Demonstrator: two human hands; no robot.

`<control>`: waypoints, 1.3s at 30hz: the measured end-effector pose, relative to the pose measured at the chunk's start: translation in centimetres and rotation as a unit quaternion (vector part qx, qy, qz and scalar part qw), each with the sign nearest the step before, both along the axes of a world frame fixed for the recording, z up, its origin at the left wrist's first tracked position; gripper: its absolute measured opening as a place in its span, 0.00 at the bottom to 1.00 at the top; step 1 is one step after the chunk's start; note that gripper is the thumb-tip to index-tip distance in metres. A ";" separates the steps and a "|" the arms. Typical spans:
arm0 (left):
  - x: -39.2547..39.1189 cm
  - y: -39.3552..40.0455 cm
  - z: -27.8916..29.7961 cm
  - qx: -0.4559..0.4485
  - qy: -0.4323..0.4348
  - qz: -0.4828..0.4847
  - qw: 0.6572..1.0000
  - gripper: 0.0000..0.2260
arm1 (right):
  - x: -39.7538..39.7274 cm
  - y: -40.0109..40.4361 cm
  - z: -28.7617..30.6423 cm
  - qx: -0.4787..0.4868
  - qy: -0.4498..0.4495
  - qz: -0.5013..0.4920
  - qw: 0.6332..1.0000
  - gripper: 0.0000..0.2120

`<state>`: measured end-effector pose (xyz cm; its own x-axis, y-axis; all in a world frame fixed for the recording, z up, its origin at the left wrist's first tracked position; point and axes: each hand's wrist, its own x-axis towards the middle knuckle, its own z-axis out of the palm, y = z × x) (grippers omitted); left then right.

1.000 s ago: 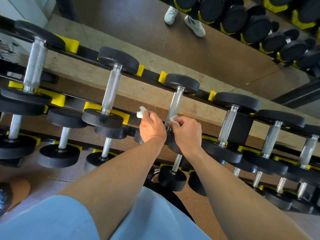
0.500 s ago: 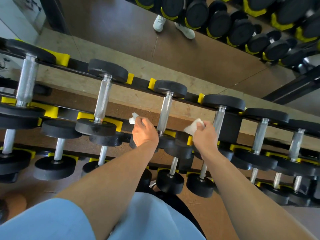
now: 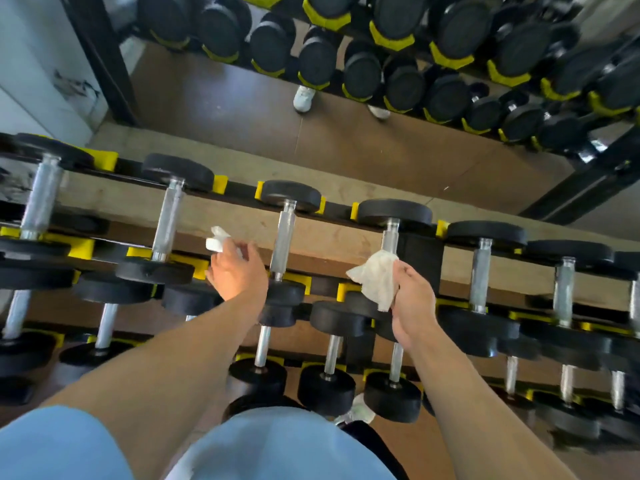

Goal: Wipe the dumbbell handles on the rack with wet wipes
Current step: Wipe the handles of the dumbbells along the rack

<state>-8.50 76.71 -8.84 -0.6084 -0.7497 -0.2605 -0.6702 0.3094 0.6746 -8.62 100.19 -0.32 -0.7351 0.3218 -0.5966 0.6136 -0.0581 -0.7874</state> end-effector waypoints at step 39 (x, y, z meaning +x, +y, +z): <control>-0.4 22.4 2.7 0.141 0.014 0.051 0.989 0.05 | -5.2 12.5 -2.3 0.044 -0.091 0.032 0.994 0.16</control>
<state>-8.93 99.07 -6.11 -0.5431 -0.7073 -0.4525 -0.6683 0.0379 0.7429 -13.82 112.67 -2.63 -0.6388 0.3347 -0.6928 0.7462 0.0504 -0.6638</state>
